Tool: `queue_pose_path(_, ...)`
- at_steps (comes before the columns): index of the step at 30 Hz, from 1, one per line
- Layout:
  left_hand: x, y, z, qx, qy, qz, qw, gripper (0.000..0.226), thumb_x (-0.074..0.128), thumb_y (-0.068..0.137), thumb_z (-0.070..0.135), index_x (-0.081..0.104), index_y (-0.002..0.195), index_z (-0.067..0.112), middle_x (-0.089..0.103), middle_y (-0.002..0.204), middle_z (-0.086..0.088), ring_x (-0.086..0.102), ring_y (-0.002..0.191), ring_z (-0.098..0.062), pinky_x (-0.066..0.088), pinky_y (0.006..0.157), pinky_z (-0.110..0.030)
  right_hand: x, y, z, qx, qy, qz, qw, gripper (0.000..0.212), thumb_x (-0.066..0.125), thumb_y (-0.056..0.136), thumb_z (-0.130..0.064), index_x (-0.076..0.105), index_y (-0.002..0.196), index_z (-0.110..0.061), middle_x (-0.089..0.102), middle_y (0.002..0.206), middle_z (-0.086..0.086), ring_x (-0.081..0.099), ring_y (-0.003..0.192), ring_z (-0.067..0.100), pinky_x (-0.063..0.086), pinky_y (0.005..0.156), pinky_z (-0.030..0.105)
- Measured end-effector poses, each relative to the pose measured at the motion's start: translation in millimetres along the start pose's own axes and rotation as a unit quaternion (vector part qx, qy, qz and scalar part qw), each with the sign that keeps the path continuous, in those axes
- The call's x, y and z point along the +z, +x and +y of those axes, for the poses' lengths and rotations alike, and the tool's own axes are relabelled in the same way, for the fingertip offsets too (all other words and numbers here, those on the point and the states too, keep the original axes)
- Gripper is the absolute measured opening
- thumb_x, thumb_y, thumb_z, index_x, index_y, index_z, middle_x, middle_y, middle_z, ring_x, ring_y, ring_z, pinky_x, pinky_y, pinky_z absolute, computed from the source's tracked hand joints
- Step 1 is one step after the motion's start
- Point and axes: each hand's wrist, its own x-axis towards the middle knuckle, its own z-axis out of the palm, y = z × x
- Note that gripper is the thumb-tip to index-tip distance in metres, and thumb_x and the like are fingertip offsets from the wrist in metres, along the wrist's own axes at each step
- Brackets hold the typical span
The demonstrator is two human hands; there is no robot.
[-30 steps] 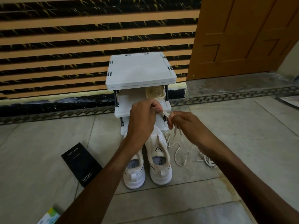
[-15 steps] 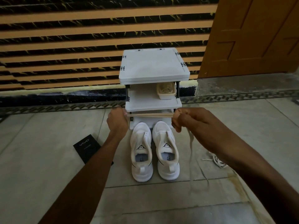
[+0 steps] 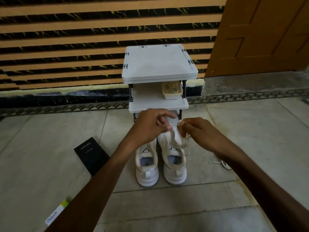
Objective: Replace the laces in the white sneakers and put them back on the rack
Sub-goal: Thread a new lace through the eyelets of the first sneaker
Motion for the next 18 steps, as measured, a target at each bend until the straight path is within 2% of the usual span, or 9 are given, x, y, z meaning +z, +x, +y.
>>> queue_pose_path(2, 6, -5, 8, 0.007, -0.007, -0.032, 0.999, 0.029, 0.075, 0.082, 0.008, 0.073, 0.106, 0.024, 0.068, 0.070, 0.010, 0.062, 0.063, 0.003, 0.047, 0.065, -0.010, 2, 3, 5, 0.007, -0.004, -0.008, 1.000, 0.040, 0.042, 0.101, -0.026, 0.061, 0.066, -0.020, 0.062, 0.069, -0.006, 0.058, 0.069, 0.011, 0.041, 0.068, 0.026)
queue_pose_path(5, 14, -6, 10, 0.010, 0.008, -0.021, 1.000, 0.029, 0.072, 0.085, 0.007, 0.073, 0.111, 0.020, 0.067, 0.070, 0.012, 0.062, 0.062, 0.004, 0.047, 0.066, -0.008, 3, 7, 10, 0.009, -0.021, -0.024, 0.999, 0.039, 0.042, 0.100, -0.024, 0.060, 0.066, -0.022, 0.062, 0.069, -0.006, 0.059, 0.070, 0.017, 0.042, 0.067, 0.030)
queue_pose_path(9, 19, -8, 13, 0.032, 0.055, 0.014, 0.998, 0.018, 0.071, 0.085, 0.011, 0.077, 0.098, 0.021, 0.070, 0.075, 0.004, 0.065, 0.070, -0.007, 0.050, 0.065, -0.012, 4, 9, 11, 0.005, -0.045, -0.035, 0.998, 0.041, 0.041, 0.102, -0.026, 0.056, 0.064, -0.025, 0.057, 0.064, -0.009, 0.051, 0.054, -0.004, 0.035, 0.055, 0.016)
queue_pose_path(13, 23, -4, 13, 0.041, 0.125, 0.030, 0.991, 0.010, 0.068, 0.084, 0.014, 0.077, 0.085, 0.019, 0.062, 0.068, 0.003, 0.057, 0.062, -0.012, 0.042, 0.058, -0.012, 4, 10, 14, 0.019, -0.026, -0.029, 0.999, 0.041, 0.042, 0.102, -0.023, 0.058, 0.064, -0.023, 0.058, 0.062, -0.009, 0.050, 0.050, -0.010, 0.036, 0.052, 0.006)
queue_pose_path(16, 28, 1, 14, 0.040, 0.168, 0.027, 0.985, 0.016, 0.066, 0.083, 0.013, 0.063, 0.069, 0.021, 0.052, 0.065, 0.003, 0.044, 0.054, -0.008, 0.028, 0.055, -0.008, 5, 10, 14, 0.025, -0.013, -0.025, 0.999, 0.040, 0.043, 0.100, -0.021, 0.058, 0.063, -0.022, 0.057, 0.060, -0.009, 0.050, 0.050, -0.011, 0.035, 0.052, 0.005)
queue_pose_path(18, 33, 5, 11, 0.030, 0.180, 0.044, 0.982, 0.019, 0.065, 0.084, 0.014, 0.056, 0.070, 0.024, 0.046, 0.064, 0.008, 0.040, 0.054, -0.005, 0.029, 0.053, -0.006, 6, 10, 13, 0.019, -0.023, -0.014, 0.999, 0.039, 0.042, 0.100, -0.020, 0.059, 0.065, -0.020, 0.059, 0.064, -0.009, 0.052, 0.054, -0.010, 0.037, 0.054, 0.006)
